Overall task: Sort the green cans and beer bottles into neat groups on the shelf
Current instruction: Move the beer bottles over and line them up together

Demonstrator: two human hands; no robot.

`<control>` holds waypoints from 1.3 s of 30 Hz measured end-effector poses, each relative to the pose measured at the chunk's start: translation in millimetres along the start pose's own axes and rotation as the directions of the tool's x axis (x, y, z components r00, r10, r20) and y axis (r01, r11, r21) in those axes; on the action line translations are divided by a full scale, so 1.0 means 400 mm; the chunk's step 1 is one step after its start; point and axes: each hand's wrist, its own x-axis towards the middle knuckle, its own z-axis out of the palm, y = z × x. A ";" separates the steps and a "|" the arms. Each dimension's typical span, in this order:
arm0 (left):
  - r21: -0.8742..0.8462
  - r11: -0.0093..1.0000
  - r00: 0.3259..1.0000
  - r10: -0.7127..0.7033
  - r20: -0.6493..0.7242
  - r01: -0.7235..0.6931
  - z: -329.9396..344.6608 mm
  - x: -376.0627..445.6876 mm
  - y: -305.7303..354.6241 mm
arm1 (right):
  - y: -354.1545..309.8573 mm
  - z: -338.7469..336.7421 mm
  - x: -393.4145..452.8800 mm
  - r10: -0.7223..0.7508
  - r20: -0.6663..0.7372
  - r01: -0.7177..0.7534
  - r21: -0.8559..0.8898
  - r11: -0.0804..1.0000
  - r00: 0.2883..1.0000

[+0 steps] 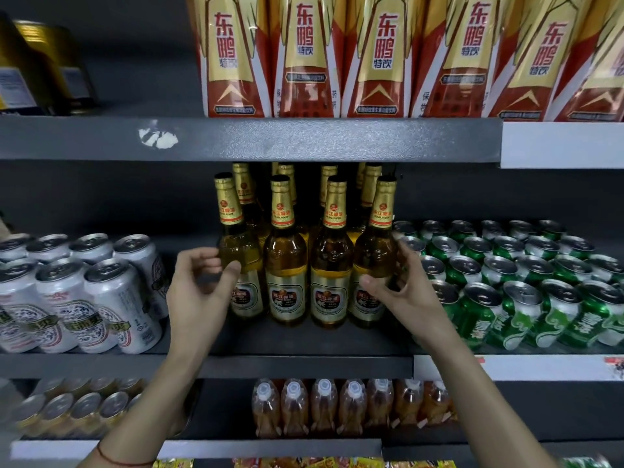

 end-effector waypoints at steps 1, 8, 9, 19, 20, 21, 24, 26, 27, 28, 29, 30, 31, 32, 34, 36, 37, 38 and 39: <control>0.019 1.000 1.000 -0.011 -0.012 0.011 -0.003 0.003 -0.010 | 0.011 0.008 -0.001 0.000 -0.004 0.000 0.037 0.999 1.000; 0.070 0.969 0.940 -0.248 0.233 0.238 -0.006 0.028 -0.101 | 0.085 0.037 0.013 0.077 -0.003 -0.076 0.120 0.990 0.997; 0.065 0.961 0.921 -0.275 0.275 0.268 -0.004 0.033 -0.110 | 0.095 0.041 0.018 0.088 0.009 -0.088 0.113 0.990 0.996; -0.041 0.940 0.830 -0.278 0.484 0.339 0.025 0.075 -0.157 | 0.166 0.043 0.050 0.138 0.016 -0.139 0.119 0.983 0.990; -0.046 0.936 0.826 -0.283 0.488 0.349 0.026 0.079 -0.160 | 0.170 0.041 0.053 0.139 0.028 -0.142 0.129 0.982 0.990; -0.051 0.933 0.822 -0.288 0.491 0.357 0.026 0.082 -0.163 | 0.171 0.039 0.055 0.142 0.037 -0.146 0.138 0.980 0.989; -0.070 0.923 0.804 -0.291 0.518 0.379 0.032 0.089 -0.176 | 0.169 0.039 0.060 0.146 0.043 -0.151 0.155 0.976 0.988; -0.084 0.915 0.794 -0.294 0.533 0.395 0.037 0.092 -0.183 | 0.170 0.041 0.060 0.139 0.035 -0.143 0.157 0.977 0.990; -0.091 0.913 0.793 -0.293 0.534 0.398 0.039 0.093 -0.185 | 0.170 0.043 0.061 0.133 0.032 -0.137 0.158 0.978 0.991; -0.094 0.912 0.793 -0.291 0.534 0.398 0.040 0.094 -0.186 | 0.171 0.044 0.061 0.129 0.030 -0.132 0.159 0.978 0.991; -0.094 0.912 0.793 -0.291 0.535 0.398 0.041 0.094 -0.186 | 0.171 0.045 0.061 0.129 0.028 -0.132 0.160 0.978 0.991; -0.092 0.912 0.792 -0.292 0.537 0.399 0.041 0.095 -0.188 | 0.171 0.046 0.061 0.130 0.026 -0.132 0.160 0.978 0.991; -0.090 0.912 0.790 -0.293 0.538 0.400 0.040 0.096 -0.190 | 0.171 0.047 0.061 0.129 0.025 -0.131 0.163 0.978 0.991; -0.089 0.911 0.789 -0.295 0.539 0.402 0.040 0.098 -0.191 | 0.170 0.048 0.061 0.127 0.022 -0.129 0.167 0.978 0.992; -0.087 0.910 0.786 -0.300 0.540 0.406 0.041 0.100 -0.195 | 0.170 0.049 0.062 0.126 0.018 -0.127 0.169 0.977 0.992; -0.087 0.910 0.788 -0.300 0.538 0.406 0.042 0.101 -0.201 | 0.170 0.049 0.062 0.124 0.020 -0.126 0.161 0.979 0.992; -0.087 0.911 0.789 -0.299 0.537 0.404 0.042 0.101 -0.203 | 0.170 0.049 0.062 0.122 0.022 -0.124 0.158 0.980 0.992; -0.086 0.911 0.790 -0.299 0.535 0.403 0.042 0.101 -0.204 | 0.170 0.049 0.062 0.119 0.023 -0.121 0.156 0.980 0.993; -0.085 0.912 0.790 -0.298 0.535 0.402 0.042 0.102 -0.206 | 0.170 0.049 0.062 0.117 0.023 -0.119 0.156 0.981 0.993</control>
